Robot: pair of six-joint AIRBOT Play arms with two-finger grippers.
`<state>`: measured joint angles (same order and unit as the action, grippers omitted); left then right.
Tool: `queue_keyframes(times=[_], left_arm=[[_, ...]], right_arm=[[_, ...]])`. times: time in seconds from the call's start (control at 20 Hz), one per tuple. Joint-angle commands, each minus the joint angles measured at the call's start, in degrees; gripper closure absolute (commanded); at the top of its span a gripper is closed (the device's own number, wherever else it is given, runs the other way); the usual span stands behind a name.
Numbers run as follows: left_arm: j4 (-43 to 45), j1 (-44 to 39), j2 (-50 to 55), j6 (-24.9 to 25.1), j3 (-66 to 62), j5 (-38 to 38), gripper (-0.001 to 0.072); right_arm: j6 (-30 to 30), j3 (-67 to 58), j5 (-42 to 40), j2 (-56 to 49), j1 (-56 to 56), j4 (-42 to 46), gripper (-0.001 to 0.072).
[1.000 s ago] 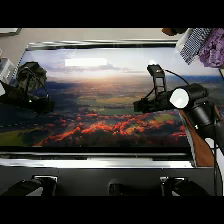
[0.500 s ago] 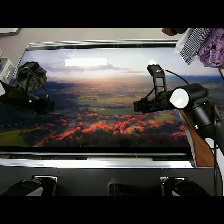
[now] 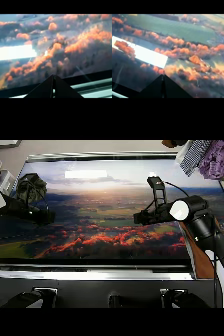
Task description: Fold the clothes and pants, and hang the long-sleeved shirts on hangers.
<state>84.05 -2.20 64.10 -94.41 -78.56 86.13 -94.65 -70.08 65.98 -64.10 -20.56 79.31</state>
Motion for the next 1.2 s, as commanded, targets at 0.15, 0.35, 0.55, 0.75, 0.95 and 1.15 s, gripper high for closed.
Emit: queue_keyframes(times=[0.15, 0.35, 0.55, 0.75, 0.95, 1.15], left_arm=[[4.4, 0.5, 1.2, -7.8, 0.0, -3.3, 0.0653], [14.4, 2.0, 3.6, -10.8, 0.0, -9.7, -0.0013], [20.4, 15.7, 14.9, -25.3, -0.4, -32.8, -0.0013], [7.8, 29.7, 32.6, -27.3, -7.1, -49.5, -0.0013], [3.3, 33.9, 45.7, -25.7, -16.2, -55.6, -0.0013], [3.4, 33.0, 53.1, -19.6, -25.7, -58.2, -0.0013]], right_arm=[[0.0, -0.1, 0.0, 0.0, 0.0, 0.0, 0.0679], [0.0, -0.1, 0.0, 0.0, 0.0, 0.0, 0.0679], [0.0, -0.1, 0.0, 0.0, 0.0, 0.0, 0.0679], [0.0, -0.1, 0.0, 0.0, 0.0, 0.0, 0.0679], [0.0, -0.1, 0.0, 0.0, 0.0, 0.0, 0.0679], [0.0, -0.1, 0.0, 0.0, 0.0, 0.0, 0.0679]])
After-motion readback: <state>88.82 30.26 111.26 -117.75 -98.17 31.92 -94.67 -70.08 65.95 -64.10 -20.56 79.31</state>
